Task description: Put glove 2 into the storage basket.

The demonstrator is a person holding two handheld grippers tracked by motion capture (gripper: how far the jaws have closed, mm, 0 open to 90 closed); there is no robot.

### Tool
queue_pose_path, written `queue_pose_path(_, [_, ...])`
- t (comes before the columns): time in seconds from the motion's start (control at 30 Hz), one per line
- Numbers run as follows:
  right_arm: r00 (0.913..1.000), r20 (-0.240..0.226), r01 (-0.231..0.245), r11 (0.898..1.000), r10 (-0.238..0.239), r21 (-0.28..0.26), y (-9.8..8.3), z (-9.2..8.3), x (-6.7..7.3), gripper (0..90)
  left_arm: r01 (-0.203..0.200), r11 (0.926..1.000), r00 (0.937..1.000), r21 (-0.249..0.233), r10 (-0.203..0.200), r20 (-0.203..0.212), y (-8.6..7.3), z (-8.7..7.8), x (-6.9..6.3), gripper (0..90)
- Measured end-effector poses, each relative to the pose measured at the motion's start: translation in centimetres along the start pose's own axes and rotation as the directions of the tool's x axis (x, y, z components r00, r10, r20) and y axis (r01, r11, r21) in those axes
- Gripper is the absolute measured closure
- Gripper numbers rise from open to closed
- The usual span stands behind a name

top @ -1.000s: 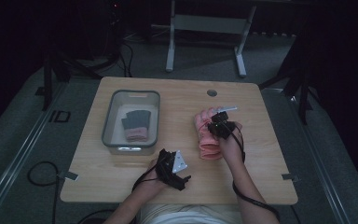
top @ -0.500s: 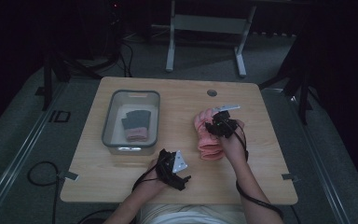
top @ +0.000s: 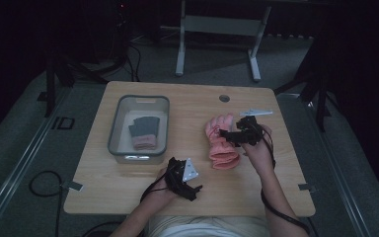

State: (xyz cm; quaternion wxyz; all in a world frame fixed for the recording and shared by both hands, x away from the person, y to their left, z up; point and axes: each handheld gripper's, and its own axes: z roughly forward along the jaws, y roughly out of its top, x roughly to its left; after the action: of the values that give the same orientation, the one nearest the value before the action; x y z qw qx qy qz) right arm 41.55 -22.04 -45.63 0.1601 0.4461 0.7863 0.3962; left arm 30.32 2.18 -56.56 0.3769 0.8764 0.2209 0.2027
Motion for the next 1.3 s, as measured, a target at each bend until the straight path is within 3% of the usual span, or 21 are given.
queue_pose_path(0.17, [0.9989, -0.037, 0.026, 0.999, -0.027, -0.044, 0.2, -1.3, -0.3, 17.0, 0.03, 0.9992, 0.9995, -0.027, -0.029, 0.015, 0.9, -0.7, 0.3, 1.8])
queue_pose_path(0.3, [0.992, -0.03, 0.12, 0.99, -0.123, -0.08, 0.3, -2.0, -0.6, 15.0, 0.049, 0.9961, 0.9986, -0.072, -0.048, 0.023, 2.3, -1.8, 0.5, 1.8])
queue_pose_path(0.4, [0.9874, -0.022, 0.154, 0.983, -0.157, -0.1, 0.2, -2.6, -0.8, 14.4, 0.082, 0.9885, 0.9964, -0.127, -0.079, 0.033, 3.9, -2.9, 0.9, 1.8])
queue_pose_path(0.47, [0.9921, -0.046, 0.114, 0.992, -0.117, -0.052, 0.3, -3.1, -1.0, 18.2, 0.099, 0.9839, 0.9949, -0.149, -0.095, 0.033, 4.9, -3.5, 1.4, 1.8])
queue_pose_path(0.6, [0.9936, -0.096, 0.052, 0.996, -0.06, -0.075, 0.0, -3.8, -1.6, 15.1, 0.098, 0.9847, 0.9952, -0.144, -0.096, 0.022, 6.6, -3.8, 2.6, 2.1])
queue_pose_path(0.67, [0.9937, -0.081, 0.071, 0.995, -0.077, -0.077, -0.1, -3.9, -1.6, 11.6, 0.114, 0.9838, 0.9935, -0.139, -0.113, 0.015, 7.6, -3.8, 3.4, 2.2])
queue_pose_path(0.73, [0.9925, -0.102, 0.059, 0.994, -0.068, -0.087, -0.1, -3.9, -1.6, 10.1, 0.123, 0.9839, 0.9924, -0.13, -0.122, 0.013, 8.4, -3.6, 4.1, 2.9])
queue_pose_path(0.8, [0.9937, -0.086, 0.064, 0.993, -0.072, -0.095, 0.0, -3.7, -1.4, 10.8, 0.117, 0.9862, 0.9919, -0.117, -0.122, -0.036, 9.3, -3.3, 4.9, 4.2])
queue_pose_path(0.87, [0.9921, -0.096, 0.074, 0.994, -0.081, -0.077, 0.2, -3.3, -1.4, 23.6, 0.123, 0.9881, 0.9896, -0.092, -0.129, -0.064, 10.2, -3.1, 5.4, 7.8])
queue_pose_path(0.9, [0.9934, -0.072, 0.084, 0.994, -0.09, -0.077, 0.3, -3.1, -1.3, 41.9, 0.13, 0.9889, 0.9875, -0.071, -0.136, -0.08, 10.7, -3.0, 5.6, 9.1])
queue_pose_path(0.97, [0.9931, -0.041, 0.107, 0.992, -0.11, -0.064, 0.8, -2.4, -1.1, 66.8, 0.152, 0.9866, 0.9835, -0.059, -0.157, -0.09, 11.7, -2.7, 6.2, 11.8])
queue_pose_path(1.0, [0.9924, -0.021, 0.12, 0.991, -0.121, -0.06, 1.1, -1.9, -1.0, 72.0, 0.163, 0.9853, 0.9829, -0.052, -0.166, -0.079, 12.1, -2.6, 6.5, 12.7])
queue_pose_path(1.1, [0.9897, 0.027, 0.142, 0.988, -0.14, -0.053, 1.8, -0.3, -0.7, 79.5, 0.188, 0.9813, 0.9789, -0.042, -0.191, -0.074, 12.8, -1.8, 7.2, 13.1])
queue_pose_path(1.2, [0.9901, 0.035, 0.137, 0.99, -0.136, -0.041, 1.8, 1.1, -0.7, 79.3, 0.226, 0.9737, 0.9727, -0.028, -0.227, -0.048, 13.1, -0.6, 7.8, 12.8])
queue_pose_path(1.3, [0.9906, 0.049, 0.129, 0.991, -0.128, -0.021, 1.2, 1.9, -0.8, 74.6, 0.219, 0.9756, 0.9733, -0.009, -0.219, -0.068, 13.3, 0.8, 8.1, 12.7])
